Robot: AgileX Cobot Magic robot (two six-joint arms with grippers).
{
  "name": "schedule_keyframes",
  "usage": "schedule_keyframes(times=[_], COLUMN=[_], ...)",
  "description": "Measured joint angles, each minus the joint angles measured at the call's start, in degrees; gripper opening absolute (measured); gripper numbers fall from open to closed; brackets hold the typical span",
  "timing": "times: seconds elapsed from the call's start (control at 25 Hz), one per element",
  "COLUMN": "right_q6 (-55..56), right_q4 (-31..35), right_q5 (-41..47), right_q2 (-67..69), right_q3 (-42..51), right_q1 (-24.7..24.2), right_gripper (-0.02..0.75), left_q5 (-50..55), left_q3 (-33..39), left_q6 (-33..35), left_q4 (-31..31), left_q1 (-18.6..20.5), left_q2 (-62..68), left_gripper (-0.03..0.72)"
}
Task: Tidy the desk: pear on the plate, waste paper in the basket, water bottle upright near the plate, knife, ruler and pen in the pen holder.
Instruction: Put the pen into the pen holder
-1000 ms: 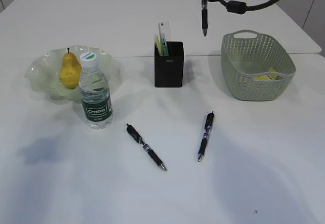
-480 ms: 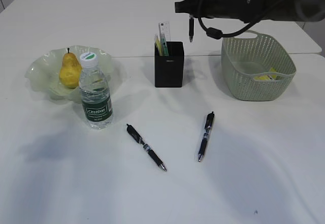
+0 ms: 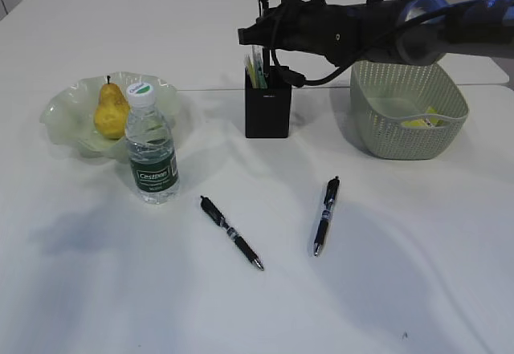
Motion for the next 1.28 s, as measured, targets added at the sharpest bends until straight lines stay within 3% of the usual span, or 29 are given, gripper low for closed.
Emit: schedule_keyframes(times=[0.64, 0.96, 1.28], right_q6=[0.0, 0.0, 0.0], right_q4=[0.1, 1.1, 2.5], right_q5=[-2.8, -2.7, 0.1], right_q2=[4.2, 4.3, 3.7], right_q3=[-0.2, -0.2, -0.2], right_q1=[0.0, 0.0, 0.0], right_gripper=[0.108, 0.287, 0.307], left_q5=[-1.2, -1.2, -0.7], left_q3=[0.0, 0.0, 0.0], left_q6=[0.0, 0.0, 0.0], left_q4=[0.1, 0.1, 0.1], left_q1=[0.0, 0.0, 0.0], left_q2=[0.0, 0.0, 0.0], left_gripper=[0.465, 0.465, 0.465])
